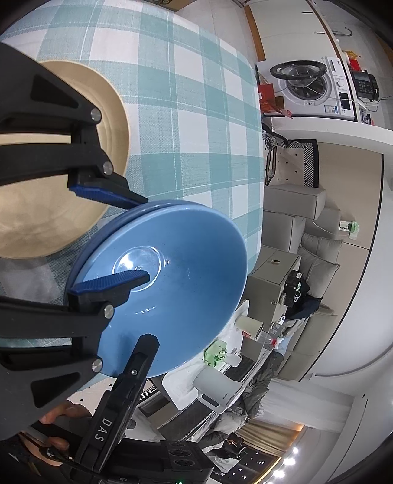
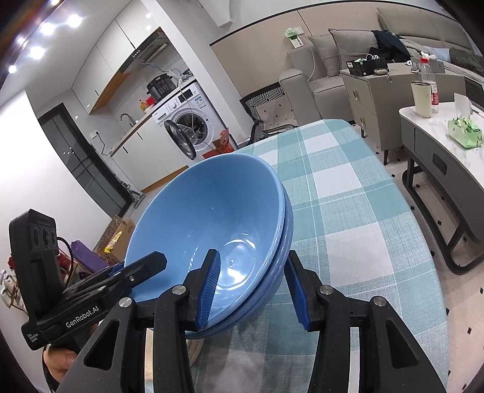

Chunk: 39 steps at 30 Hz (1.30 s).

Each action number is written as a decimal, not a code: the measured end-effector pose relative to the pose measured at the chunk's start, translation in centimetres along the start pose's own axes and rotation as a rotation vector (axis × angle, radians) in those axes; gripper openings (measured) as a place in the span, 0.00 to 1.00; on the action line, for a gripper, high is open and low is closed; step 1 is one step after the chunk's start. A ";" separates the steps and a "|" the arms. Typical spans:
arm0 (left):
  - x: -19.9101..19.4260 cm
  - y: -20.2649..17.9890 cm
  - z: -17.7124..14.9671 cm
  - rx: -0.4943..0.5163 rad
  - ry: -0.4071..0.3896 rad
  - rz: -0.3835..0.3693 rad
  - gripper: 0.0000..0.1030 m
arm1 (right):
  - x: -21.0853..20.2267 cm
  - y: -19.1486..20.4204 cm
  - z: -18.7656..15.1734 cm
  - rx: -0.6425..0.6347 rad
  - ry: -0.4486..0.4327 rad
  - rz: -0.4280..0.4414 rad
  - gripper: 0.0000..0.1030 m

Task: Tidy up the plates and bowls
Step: 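Lift and carry the stacked blue bowls over the beige plates with both grippers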

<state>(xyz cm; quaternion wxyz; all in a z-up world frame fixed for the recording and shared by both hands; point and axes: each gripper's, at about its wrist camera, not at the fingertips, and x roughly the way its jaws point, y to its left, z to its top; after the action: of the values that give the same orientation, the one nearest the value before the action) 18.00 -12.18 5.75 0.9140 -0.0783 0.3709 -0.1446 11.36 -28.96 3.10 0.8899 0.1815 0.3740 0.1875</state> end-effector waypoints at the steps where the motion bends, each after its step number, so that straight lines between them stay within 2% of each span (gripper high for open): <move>1: -0.2 -0.1 0.0 0.000 -0.003 0.000 0.39 | -0.2 0.1 0.0 -0.003 -0.004 0.002 0.44; 24: -5.4 1.5 -0.7 0.006 -0.057 0.065 0.39 | -2.2 5.0 -0.1 -0.090 -0.037 0.061 0.44; 39: -8.3 4.2 -2.4 -0.046 -0.083 0.118 0.39 | -0.9 9.2 -1.5 -0.166 0.000 0.095 0.44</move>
<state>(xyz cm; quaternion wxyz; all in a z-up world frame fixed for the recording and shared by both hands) 11.52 -5.58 8.40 0.9334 -0.0831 0.3399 -0.0788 7.83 -21.19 6.86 0.8921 0.1247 0.3480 0.2598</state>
